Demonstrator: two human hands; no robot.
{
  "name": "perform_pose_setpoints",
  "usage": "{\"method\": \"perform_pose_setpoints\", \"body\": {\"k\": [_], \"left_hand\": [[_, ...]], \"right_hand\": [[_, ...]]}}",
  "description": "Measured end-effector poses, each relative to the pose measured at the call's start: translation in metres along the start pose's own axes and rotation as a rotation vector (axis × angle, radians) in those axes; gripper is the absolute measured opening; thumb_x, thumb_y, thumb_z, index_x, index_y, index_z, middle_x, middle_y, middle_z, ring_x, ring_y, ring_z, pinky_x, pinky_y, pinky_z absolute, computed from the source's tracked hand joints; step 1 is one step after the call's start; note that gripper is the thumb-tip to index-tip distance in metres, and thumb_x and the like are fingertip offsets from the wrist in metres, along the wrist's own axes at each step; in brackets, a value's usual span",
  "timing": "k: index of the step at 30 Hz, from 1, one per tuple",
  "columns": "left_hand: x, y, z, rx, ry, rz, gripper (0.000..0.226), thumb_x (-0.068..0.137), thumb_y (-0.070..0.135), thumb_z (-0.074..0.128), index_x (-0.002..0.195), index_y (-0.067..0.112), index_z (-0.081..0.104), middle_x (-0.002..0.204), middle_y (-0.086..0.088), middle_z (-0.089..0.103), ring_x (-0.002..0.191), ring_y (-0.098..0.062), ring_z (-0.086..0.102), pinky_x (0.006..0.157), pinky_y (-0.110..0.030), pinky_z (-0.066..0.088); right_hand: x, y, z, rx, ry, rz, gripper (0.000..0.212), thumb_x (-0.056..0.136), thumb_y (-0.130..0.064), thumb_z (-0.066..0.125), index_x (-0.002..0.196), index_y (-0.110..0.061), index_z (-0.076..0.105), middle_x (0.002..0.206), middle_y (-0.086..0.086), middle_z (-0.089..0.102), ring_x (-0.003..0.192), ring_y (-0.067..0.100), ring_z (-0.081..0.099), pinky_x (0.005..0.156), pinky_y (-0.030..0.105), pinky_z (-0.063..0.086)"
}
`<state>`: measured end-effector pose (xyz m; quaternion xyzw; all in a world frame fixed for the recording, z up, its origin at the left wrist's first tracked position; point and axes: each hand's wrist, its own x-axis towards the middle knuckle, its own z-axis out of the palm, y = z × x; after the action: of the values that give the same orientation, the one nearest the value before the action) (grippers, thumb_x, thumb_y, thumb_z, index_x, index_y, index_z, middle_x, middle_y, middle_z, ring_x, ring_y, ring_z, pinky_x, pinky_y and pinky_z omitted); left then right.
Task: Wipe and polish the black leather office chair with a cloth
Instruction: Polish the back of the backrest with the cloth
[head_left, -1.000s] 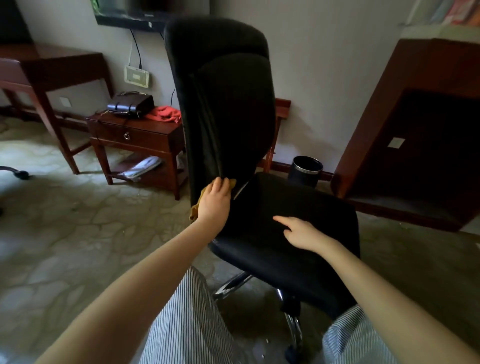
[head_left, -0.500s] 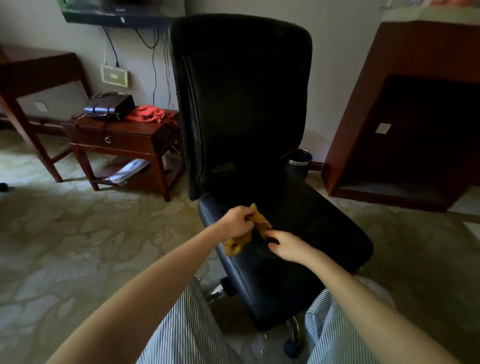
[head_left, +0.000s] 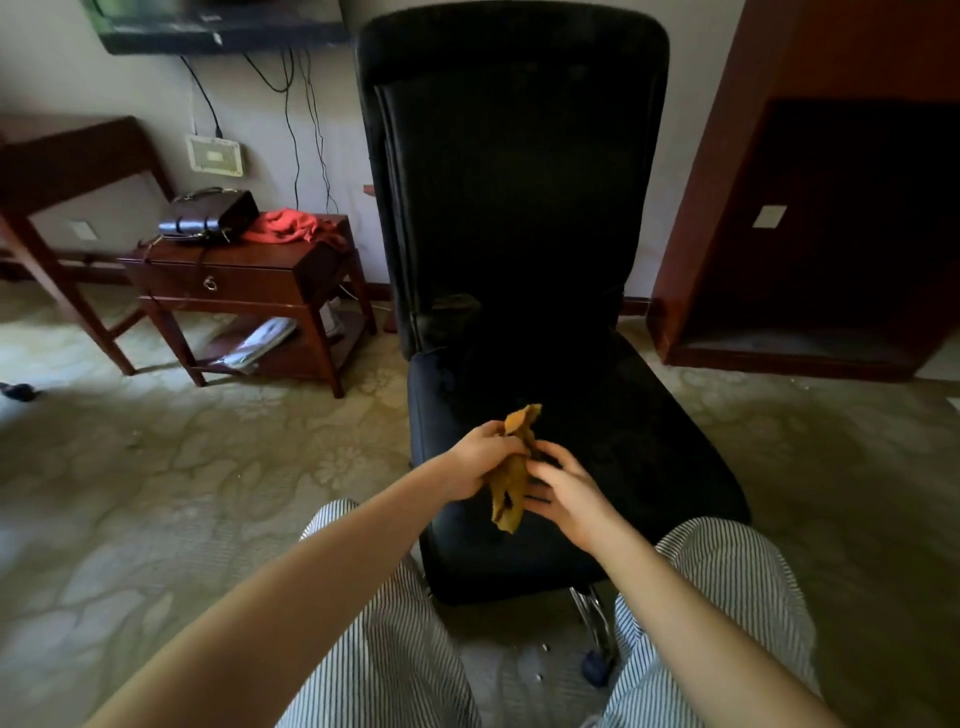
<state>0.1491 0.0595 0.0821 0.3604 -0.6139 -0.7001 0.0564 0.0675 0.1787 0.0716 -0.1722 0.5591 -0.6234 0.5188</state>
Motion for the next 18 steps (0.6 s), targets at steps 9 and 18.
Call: {"method": "perform_pose_setpoints", "body": {"k": [9,18], "left_hand": [[0.023,0.016,-0.018,0.136,0.113,0.149,0.026,0.087,0.003,0.056,0.109,0.015,0.053,0.103,-0.010,0.059,0.101,-0.027,0.060,0.088,-0.040,0.053],[0.126,0.079,-0.088,0.552,0.367,0.556,0.064,0.079,-0.005,0.058,0.135,0.014,0.032,0.119,-0.001,0.049,0.109,-0.012,0.048,0.080,-0.010,0.034]], "right_hand": [[0.026,-0.031,0.011,-0.140,0.002,-0.002,0.037,0.096,-0.007,0.046,0.132,-0.016,0.043,0.108,0.007,0.062,0.094,0.018,0.063,0.068,0.026,0.053],[0.154,-0.084,0.034,-0.217,0.008,-0.084,0.041,0.098,-0.014,0.044,0.138,-0.021,0.040,0.125,0.002,0.054,0.107,0.018,0.057,0.087,0.030,0.048]]}}
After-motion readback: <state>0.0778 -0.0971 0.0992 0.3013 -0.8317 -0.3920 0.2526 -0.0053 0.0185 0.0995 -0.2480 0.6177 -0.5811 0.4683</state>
